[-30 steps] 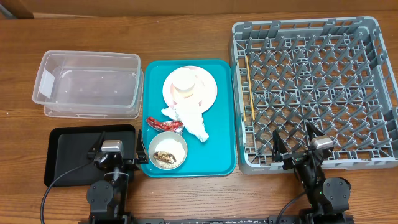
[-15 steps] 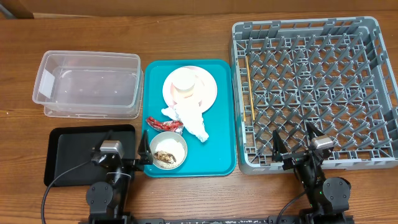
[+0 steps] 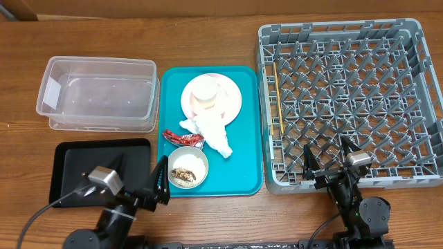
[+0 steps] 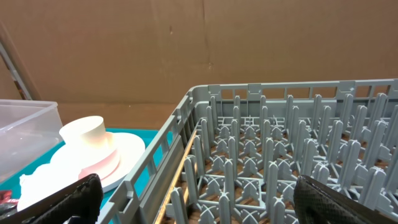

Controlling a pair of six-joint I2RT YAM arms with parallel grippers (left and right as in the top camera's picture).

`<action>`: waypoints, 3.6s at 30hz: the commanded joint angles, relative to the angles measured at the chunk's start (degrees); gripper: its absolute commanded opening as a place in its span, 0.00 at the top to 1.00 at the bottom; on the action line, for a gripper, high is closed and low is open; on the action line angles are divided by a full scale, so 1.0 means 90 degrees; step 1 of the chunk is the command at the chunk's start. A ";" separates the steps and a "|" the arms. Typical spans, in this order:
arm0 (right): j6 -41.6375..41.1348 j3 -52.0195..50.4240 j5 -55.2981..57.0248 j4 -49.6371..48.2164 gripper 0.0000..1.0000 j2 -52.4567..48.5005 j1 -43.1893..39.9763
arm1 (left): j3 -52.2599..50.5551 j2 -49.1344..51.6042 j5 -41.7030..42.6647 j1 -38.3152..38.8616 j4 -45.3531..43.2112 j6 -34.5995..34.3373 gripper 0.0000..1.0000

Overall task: Sort waste into correct bins and load items into the dishwasher
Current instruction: 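Move the left gripper to the grey bowl of rice on the teal tray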

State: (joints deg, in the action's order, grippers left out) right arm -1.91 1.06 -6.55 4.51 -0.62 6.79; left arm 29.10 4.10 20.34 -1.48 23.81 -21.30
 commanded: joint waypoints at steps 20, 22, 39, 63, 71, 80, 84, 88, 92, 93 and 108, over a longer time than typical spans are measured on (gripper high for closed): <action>-0.0032 -0.0066 0.0053 -0.0032 0.00 0.0051 -0.0007 | 0.4391 0.6436 0.1183 0.0044 0.5319 0.0770 0.00; -0.0032 -0.0066 0.0053 -0.0032 0.00 0.0051 -0.0007 | 0.4391 0.6747 0.1175 0.0044 0.5406 0.0716 0.00; -0.0032 -0.0066 0.0053 -0.0032 0.00 0.0051 -0.0007 | 0.4391 0.8250 0.0991 0.0811 0.6127 0.0903 0.00; -0.0032 -0.0066 0.0053 -0.0032 0.00 0.0049 -0.0007 | 0.4391 0.8259 -0.0248 0.2314 0.4991 -0.1083 0.93; -0.0032 -0.0066 0.0053 -0.0032 0.00 0.0051 -0.0007 | 0.4391 0.8264 -0.1787 0.3315 0.4886 -0.1746 0.85; -0.0032 -0.0066 0.0053 -0.0032 0.00 0.0051 -0.0007 | 0.4386 0.8527 -0.2820 0.4267 0.4515 -0.1899 0.72; -0.0032 -0.0066 0.0053 -0.0032 0.00 0.0051 -0.0007 | 0.4386 0.8876 -0.3065 0.4505 0.4413 -0.1899 0.68; -0.0032 -0.0066 0.0053 -0.0032 0.00 0.0051 -0.0007 | 0.4386 0.9338 -0.3264 0.4554 0.4405 -0.1897 0.66; -0.0032 -0.0066 0.0053 -0.0032 0.00 0.0051 -0.0007 | 0.4386 0.9894 -0.3283 0.4554 0.4362 -0.1897 0.71; -0.0032 -0.0066 0.0053 -0.0032 0.00 0.0051 -0.0007 | 0.4386 1.0003 -0.3281 0.4554 0.4350 -0.1897 0.71; -0.0032 -0.0066 0.0053 -0.0032 0.00 0.0051 -0.0007 | 0.4386 1.0763 -0.3055 0.4549 0.4155 -0.1897 0.80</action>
State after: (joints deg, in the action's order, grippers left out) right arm -1.91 1.06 -6.57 4.51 -0.62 6.79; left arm 67.55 100.60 -7.81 39.31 61.52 -37.58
